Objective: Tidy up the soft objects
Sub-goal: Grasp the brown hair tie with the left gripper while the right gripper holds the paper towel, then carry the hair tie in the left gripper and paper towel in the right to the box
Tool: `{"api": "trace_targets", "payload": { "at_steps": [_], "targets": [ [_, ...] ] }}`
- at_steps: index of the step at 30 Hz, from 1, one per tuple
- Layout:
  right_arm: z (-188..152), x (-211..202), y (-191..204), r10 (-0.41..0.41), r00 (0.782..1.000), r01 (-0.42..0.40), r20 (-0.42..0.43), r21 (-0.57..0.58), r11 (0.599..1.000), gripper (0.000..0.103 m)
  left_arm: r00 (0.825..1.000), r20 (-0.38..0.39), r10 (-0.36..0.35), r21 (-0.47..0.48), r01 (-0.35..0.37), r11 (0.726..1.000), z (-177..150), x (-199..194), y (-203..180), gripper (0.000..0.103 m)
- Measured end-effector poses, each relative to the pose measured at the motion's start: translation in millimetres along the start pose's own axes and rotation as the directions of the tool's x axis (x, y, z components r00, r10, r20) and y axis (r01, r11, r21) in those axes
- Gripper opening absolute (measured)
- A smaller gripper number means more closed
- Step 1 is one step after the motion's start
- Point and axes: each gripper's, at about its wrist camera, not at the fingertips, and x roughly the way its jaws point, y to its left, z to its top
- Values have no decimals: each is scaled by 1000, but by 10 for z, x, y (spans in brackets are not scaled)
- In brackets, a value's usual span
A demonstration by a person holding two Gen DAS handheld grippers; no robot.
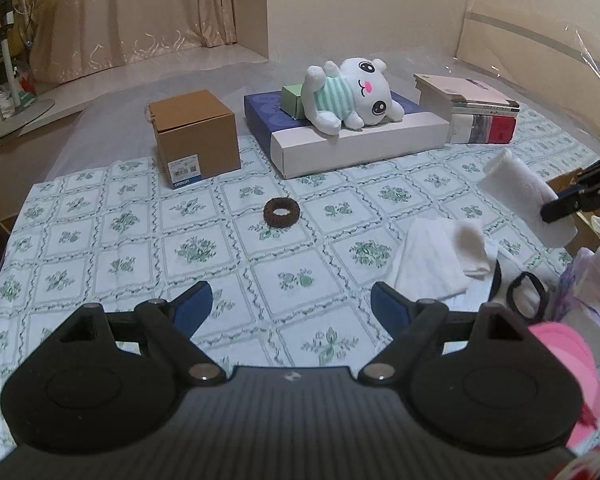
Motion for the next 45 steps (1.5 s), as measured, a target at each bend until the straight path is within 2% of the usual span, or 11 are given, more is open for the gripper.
{"api": "trace_targets", "payload": {
  "at_steps": [11,21,27,29,30,31,32,33,36,40,45],
  "targets": [
    [435,501,-371,-24,998,16,54,154,988,10,1000,6,6,24,-7,1000,376,868,-60,85],
    [784,1195,-587,-19,999,10,45,182,983,10,999,-9,52,47,-51,998,587,1931,-1,82],
    [823,1484,-687,-22,999,15,32,197,980,10,997,-43,67,51,-64,997,567,2332,61,66],
    [794,1534,-721,-25,999,18,27,211,977,10,996,-57,62,37,-60,998,547,2400,83,39],
    [776,1547,-734,-27,999,21,25,216,976,10,997,-59,59,32,-57,998,532,2406,82,37],
    [758,1555,-743,-29,999,23,22,221,975,10,997,-55,57,28,-56,998,519,2400,79,31],
    [737,1559,-750,-31,999,26,19,226,974,10,997,-58,52,24,-50,998,510,2389,75,18],
    [719,1551,-756,-34,999,29,16,232,972,10,997,-61,51,20,-50,999,505,2375,72,17],
    [676,1474,-760,-43,999,38,16,251,967,10,996,-69,50,-3,-50,999,507,2261,73,15],
    [651,1219,-716,-55,998,44,30,271,961,10,997,-58,48,-13,-49,999,546,1903,46,15],
    [606,670,-575,-81,994,56,73,294,954,10,999,-11,44,-28,-44,999,662,1145,-86,15]
  ]
}}
